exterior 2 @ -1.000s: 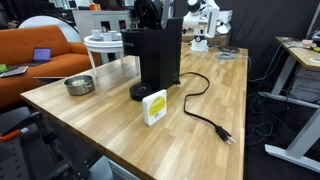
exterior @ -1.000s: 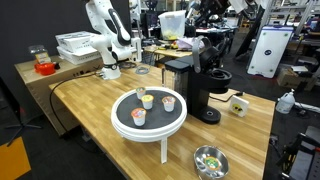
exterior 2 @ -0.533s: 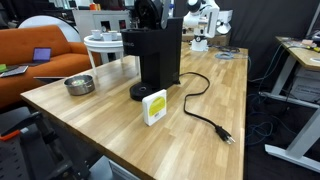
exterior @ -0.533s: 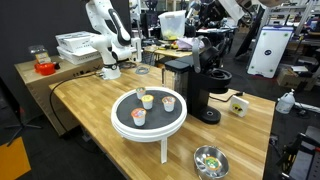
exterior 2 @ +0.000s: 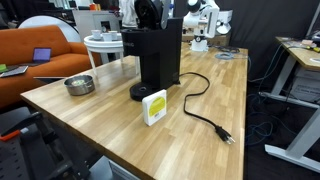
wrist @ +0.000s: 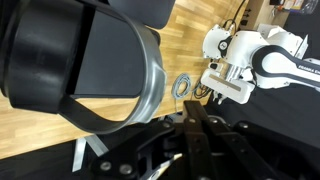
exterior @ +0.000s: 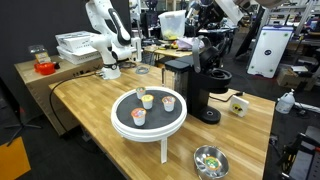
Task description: Close the coffee maker
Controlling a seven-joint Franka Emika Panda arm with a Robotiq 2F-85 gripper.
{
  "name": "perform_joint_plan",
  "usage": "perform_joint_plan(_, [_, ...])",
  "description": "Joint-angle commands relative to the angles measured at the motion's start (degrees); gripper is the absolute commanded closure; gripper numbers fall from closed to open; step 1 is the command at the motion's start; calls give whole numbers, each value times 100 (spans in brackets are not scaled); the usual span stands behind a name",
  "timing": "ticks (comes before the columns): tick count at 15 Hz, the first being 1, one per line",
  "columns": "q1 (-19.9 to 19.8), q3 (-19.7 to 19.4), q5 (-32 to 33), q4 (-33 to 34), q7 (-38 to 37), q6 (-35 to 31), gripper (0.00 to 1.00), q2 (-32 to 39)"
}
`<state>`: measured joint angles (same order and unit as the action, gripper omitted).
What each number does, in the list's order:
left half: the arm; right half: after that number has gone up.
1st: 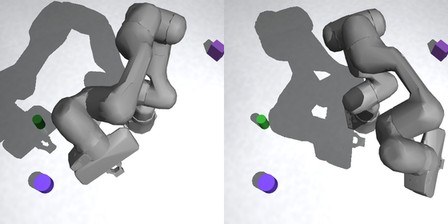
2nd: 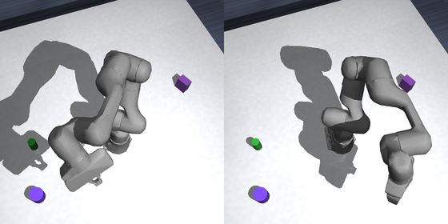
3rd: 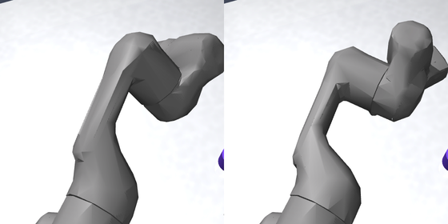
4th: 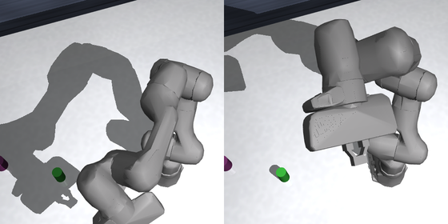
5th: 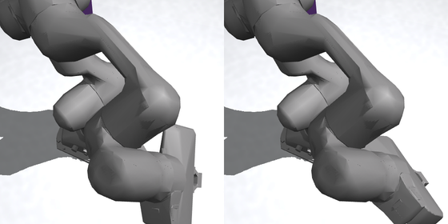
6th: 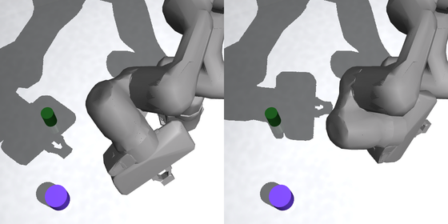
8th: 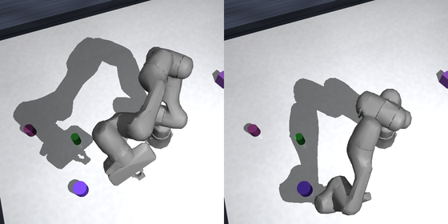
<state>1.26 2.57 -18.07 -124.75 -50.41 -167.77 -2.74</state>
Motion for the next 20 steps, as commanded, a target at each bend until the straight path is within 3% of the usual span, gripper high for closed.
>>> perform_joint_plan(1, [-38,9,217,-1,-243,-12,100,13])
perform_joint_plan(20, [-19,-35,-46,-304,-219,201,100,-131])
